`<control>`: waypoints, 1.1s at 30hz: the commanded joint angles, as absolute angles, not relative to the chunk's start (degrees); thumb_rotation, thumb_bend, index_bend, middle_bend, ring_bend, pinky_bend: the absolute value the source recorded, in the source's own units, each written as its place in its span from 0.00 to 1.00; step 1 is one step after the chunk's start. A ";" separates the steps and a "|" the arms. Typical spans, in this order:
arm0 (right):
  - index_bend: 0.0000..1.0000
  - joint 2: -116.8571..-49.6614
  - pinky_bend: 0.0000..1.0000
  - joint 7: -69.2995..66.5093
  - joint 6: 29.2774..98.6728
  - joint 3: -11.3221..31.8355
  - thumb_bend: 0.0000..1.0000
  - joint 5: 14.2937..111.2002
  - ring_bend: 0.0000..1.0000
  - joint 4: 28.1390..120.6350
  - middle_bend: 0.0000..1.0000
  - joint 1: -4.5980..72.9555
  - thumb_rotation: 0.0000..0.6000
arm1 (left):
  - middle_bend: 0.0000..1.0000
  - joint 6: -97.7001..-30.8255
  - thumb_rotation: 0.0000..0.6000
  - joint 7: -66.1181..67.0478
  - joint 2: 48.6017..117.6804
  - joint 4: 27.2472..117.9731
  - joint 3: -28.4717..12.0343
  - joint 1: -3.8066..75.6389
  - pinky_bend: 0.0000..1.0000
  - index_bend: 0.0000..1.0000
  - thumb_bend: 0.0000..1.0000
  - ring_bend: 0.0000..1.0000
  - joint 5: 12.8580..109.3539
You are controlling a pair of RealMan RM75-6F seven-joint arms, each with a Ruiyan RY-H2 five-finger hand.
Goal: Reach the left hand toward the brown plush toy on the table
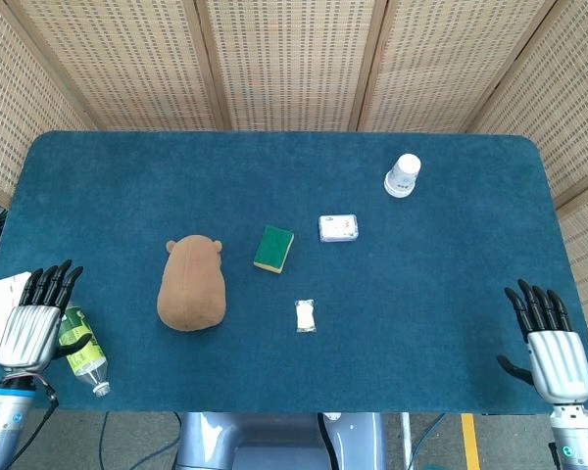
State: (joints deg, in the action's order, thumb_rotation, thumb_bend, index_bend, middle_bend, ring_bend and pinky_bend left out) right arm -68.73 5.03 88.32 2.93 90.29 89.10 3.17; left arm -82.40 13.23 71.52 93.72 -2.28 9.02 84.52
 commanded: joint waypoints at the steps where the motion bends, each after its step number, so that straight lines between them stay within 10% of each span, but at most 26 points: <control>1: 0.00 -68.81 0.00 4.99 88.42 2.99 0.12 90.45 0.00 89.02 0.00 3.26 1.00 | 0.00 -82.45 1.00 13.13 71.44 93.83 -2.32 8.99 0.00 0.00 0.18 0.00 84.47; 23: 0.00 -68.91 0.00 4.55 88.00 2.67 0.12 90.49 0.00 89.00 0.00 3.44 1.00 | 0.00 -81.55 1.00 11.62 71.08 94.58 -2.88 9.37 0.00 0.00 0.19 0.00 83.66; 33: 0.00 -69.17 0.00 4.27 87.28 2.76 0.12 89.87 0.00 88.50 0.00 3.70 1.00 | 0.00 -72.27 1.00 7.10 67.77 95.77 -9.55 15.69 0.00 0.13 0.33 0.00 75.31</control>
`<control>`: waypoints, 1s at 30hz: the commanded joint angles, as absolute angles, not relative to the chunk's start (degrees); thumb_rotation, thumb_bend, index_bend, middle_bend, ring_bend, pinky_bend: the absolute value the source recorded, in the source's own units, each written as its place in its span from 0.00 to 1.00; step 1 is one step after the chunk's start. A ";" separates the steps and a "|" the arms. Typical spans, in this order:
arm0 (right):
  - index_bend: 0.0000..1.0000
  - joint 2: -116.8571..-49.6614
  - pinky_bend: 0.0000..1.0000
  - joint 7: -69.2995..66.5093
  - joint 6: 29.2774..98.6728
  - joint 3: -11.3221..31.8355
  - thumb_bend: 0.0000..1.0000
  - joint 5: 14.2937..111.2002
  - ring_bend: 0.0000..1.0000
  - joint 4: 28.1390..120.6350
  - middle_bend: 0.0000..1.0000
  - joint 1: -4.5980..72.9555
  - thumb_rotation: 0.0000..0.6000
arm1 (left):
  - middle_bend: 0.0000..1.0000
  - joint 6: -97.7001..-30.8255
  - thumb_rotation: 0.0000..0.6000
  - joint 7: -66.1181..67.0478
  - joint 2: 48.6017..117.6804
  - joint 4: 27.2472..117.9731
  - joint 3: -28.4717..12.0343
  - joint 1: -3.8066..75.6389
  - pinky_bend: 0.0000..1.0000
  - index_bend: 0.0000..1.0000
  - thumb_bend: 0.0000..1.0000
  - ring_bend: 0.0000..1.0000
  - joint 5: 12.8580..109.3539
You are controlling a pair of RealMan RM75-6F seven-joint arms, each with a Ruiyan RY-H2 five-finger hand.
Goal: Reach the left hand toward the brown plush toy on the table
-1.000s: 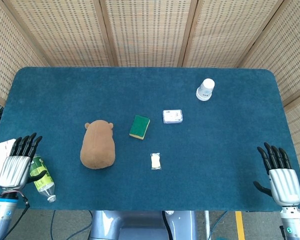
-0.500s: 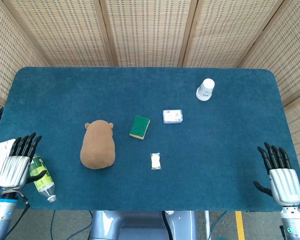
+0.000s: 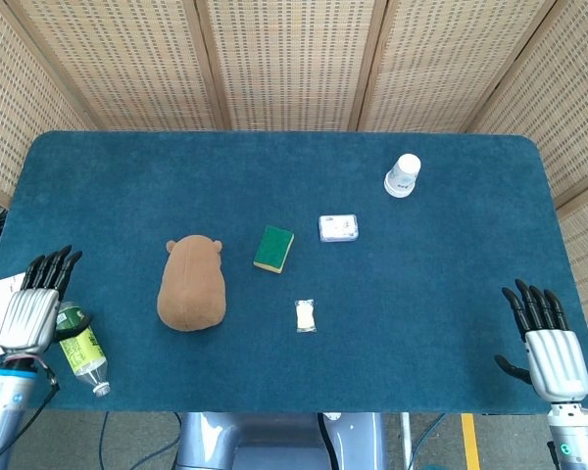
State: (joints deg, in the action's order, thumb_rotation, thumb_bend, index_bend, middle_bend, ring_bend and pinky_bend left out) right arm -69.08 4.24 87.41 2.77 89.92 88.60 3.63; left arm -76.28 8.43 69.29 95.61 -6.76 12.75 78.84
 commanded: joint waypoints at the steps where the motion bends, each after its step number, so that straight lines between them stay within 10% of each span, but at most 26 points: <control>1: 0.00 -69.21 0.00 4.29 87.20 2.74 0.12 89.84 0.00 88.44 0.00 3.73 1.00 | 0.00 -71.23 1.00 6.96 67.51 95.70 -10.18 16.40 0.00 0.15 0.34 0.00 74.43; 15: 0.00 -70.32 0.00 4.64 85.46 2.66 0.12 88.67 0.00 86.76 0.00 4.27 1.00 | 0.00 -49.02 1.00 10.57 69.39 88.11 -16.71 31.64 0.00 0.36 0.42 0.00 54.32; 30: 0.01 -70.81 0.00 3.90 84.41 2.74 0.12 87.67 0.00 85.36 0.00 4.62 1.00 | 0.00 -39.95 1.00 15.68 75.03 80.76 -16.15 43.08 0.00 0.41 0.43 0.00 36.01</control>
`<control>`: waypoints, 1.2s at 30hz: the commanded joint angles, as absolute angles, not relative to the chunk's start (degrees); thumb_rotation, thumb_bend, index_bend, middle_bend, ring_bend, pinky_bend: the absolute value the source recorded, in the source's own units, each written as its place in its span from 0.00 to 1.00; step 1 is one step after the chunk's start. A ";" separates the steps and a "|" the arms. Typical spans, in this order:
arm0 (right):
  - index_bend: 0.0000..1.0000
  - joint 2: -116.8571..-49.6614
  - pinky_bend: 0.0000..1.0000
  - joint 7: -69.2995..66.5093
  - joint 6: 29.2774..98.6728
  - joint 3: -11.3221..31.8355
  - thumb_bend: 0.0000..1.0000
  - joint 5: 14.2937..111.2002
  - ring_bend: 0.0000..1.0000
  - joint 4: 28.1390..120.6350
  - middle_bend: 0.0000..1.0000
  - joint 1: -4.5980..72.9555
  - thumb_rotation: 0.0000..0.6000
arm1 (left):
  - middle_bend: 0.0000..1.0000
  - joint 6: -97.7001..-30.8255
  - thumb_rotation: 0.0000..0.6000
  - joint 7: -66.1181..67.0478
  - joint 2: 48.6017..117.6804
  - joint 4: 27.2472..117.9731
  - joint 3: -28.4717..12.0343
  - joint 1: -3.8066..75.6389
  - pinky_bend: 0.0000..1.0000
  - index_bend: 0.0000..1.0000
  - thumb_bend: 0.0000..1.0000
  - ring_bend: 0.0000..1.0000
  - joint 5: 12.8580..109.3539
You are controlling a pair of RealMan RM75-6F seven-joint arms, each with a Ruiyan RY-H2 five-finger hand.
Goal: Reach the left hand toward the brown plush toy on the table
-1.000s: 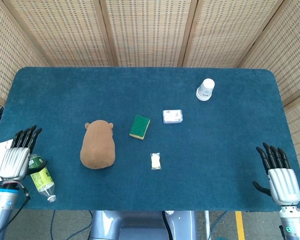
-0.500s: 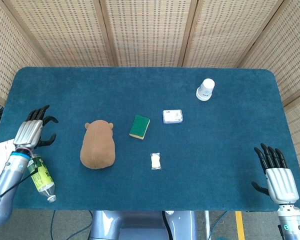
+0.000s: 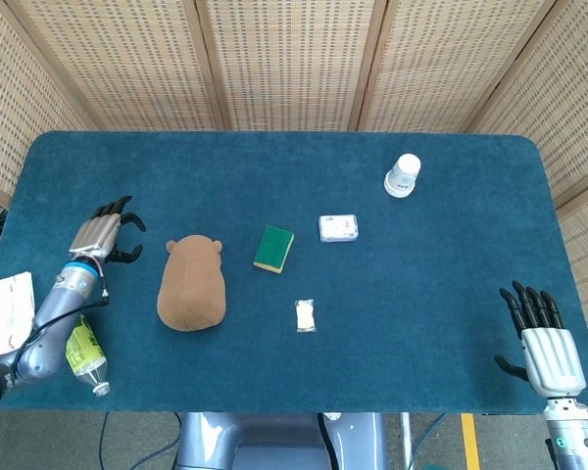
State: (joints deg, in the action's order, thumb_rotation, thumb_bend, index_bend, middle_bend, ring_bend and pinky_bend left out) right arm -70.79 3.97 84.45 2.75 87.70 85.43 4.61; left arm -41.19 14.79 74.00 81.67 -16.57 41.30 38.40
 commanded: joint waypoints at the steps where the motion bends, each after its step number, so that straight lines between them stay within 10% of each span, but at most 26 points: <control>1: 0.01 -70.83 0.00 3.84 84.40 2.73 0.12 87.65 0.00 85.31 0.00 4.62 1.00 | 0.00 -39.73 1.00 15.84 75.20 80.61 -15.97 43.47 0.00 0.41 0.43 0.00 35.37; 36: 0.04 -71.86 0.00 3.11 83.81 2.48 0.12 87.45 0.00 83.67 0.00 5.02 1.00 | 0.00 -34.67 1.00 11.16 80.37 75.56 -12.54 49.89 0.00 0.41 0.47 0.00 30.17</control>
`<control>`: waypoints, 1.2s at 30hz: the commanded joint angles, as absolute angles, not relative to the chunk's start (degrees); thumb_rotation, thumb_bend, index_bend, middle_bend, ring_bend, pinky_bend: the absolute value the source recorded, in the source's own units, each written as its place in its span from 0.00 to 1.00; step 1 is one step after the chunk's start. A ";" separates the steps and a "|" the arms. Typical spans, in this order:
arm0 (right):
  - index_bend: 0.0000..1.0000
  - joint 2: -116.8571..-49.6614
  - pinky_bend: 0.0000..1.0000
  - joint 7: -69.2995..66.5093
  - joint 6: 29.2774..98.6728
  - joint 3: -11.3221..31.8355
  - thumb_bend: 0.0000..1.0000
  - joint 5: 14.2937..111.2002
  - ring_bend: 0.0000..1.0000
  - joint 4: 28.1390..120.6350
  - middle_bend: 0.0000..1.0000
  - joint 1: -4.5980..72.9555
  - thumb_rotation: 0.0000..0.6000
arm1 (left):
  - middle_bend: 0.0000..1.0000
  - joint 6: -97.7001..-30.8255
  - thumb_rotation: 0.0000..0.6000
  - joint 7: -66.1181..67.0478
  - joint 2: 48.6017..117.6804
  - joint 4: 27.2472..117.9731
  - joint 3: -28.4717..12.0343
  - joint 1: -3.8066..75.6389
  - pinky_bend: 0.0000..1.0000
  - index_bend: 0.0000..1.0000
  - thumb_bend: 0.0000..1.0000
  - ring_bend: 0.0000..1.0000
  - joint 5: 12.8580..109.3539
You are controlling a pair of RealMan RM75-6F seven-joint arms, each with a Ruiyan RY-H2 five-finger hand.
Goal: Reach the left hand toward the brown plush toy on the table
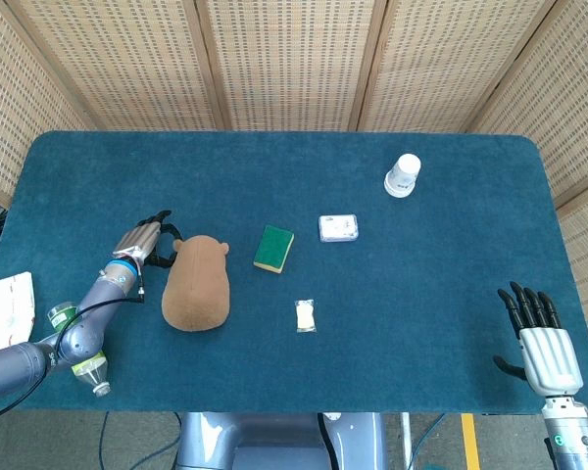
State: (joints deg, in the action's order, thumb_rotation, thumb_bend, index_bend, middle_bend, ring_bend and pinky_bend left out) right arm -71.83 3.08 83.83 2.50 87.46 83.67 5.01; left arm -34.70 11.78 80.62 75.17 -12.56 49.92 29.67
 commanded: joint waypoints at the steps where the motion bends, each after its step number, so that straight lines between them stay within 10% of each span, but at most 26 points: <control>1: 0.04 -71.87 0.00 3.15 83.81 2.45 0.12 87.45 0.00 83.67 0.00 5.00 1.00 | 0.00 -34.72 1.00 10.84 80.26 75.75 -12.52 49.85 0.00 0.42 0.47 0.00 30.40; 36: 0.05 -72.11 0.00 2.88 83.69 2.00 0.12 87.84 0.00 83.25 0.00 5.11 1.00 | 0.00 -37.79 1.00 6.93 80.74 75.94 -11.51 50.56 0.00 0.48 0.55 0.00 31.18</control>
State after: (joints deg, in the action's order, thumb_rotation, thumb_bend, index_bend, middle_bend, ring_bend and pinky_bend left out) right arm -72.11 2.88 83.69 2.00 87.85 83.25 5.11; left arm -37.72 7.02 80.70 75.88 -11.45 50.60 31.13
